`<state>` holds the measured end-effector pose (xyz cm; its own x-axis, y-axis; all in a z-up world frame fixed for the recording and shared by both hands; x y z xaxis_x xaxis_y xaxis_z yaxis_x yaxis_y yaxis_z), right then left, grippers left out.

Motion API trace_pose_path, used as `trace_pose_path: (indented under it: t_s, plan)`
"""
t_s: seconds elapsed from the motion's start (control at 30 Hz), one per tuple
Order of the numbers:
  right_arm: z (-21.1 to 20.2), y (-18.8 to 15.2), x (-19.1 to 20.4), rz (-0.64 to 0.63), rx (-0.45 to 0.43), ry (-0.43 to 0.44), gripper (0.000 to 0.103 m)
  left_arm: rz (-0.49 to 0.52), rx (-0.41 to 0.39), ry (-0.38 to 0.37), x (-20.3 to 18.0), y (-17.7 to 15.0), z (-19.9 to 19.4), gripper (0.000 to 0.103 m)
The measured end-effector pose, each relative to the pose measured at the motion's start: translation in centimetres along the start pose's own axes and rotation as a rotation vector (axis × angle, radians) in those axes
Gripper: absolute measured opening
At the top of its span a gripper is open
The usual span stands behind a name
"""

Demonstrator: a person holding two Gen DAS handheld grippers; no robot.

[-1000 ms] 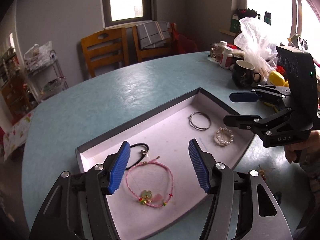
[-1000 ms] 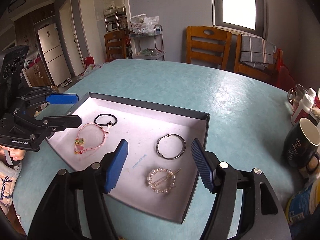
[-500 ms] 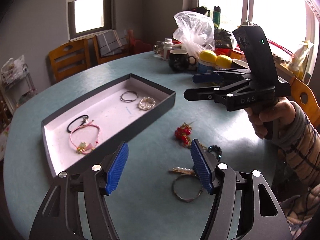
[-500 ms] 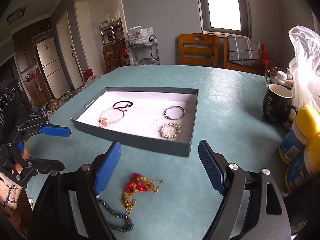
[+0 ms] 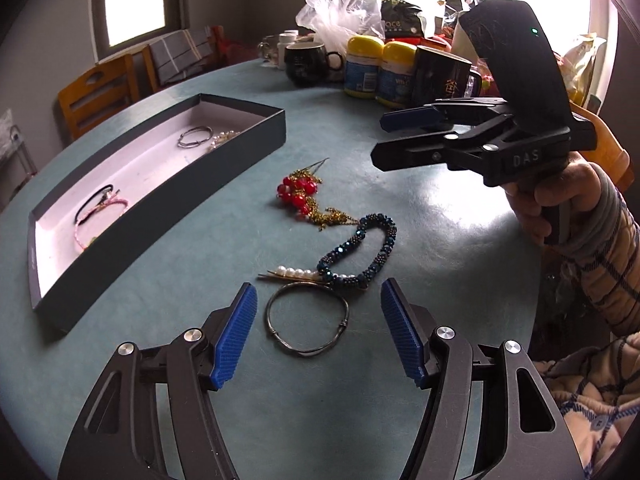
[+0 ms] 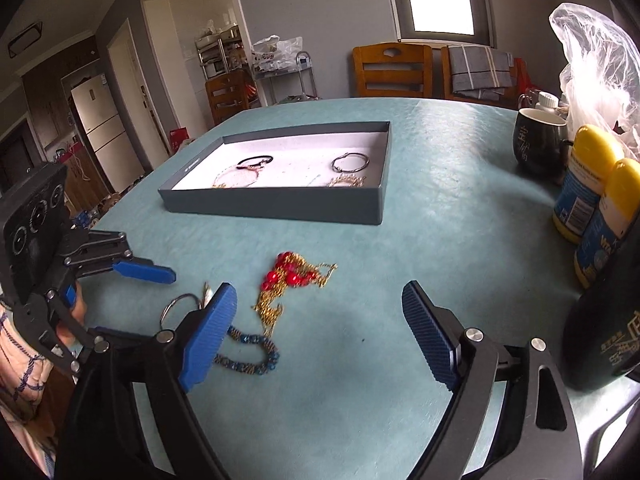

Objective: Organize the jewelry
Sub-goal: 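Lower the left tool onto the remaining silver bangle and close it, then carry the bangle toward the box while the right tool grasps the red-gold ornament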

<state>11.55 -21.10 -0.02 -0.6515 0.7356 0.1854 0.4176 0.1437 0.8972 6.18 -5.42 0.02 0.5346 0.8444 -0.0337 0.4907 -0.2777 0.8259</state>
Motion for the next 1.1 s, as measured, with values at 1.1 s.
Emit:
trace_pose_path:
  t_s: [1.1]
  plan:
    - [6.2, 0.9, 1.8, -0.176, 0.154, 0.043, 0.084, -0.02, 0.011, 0.132, 2.9, -1.7, -1.5, 0.051]
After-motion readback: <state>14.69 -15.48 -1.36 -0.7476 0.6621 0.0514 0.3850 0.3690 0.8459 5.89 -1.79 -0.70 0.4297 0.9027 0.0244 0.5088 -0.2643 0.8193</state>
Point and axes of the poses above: each gripper's, at about its wrist camera, not at the fingertips, and z roughly the way its jaws point, x to its left, y to its top, the point moved 3 cm from there along z, roughly the way its jaws point, and after that the axes turned 15 degrees about -x, right-handed, at the moved point
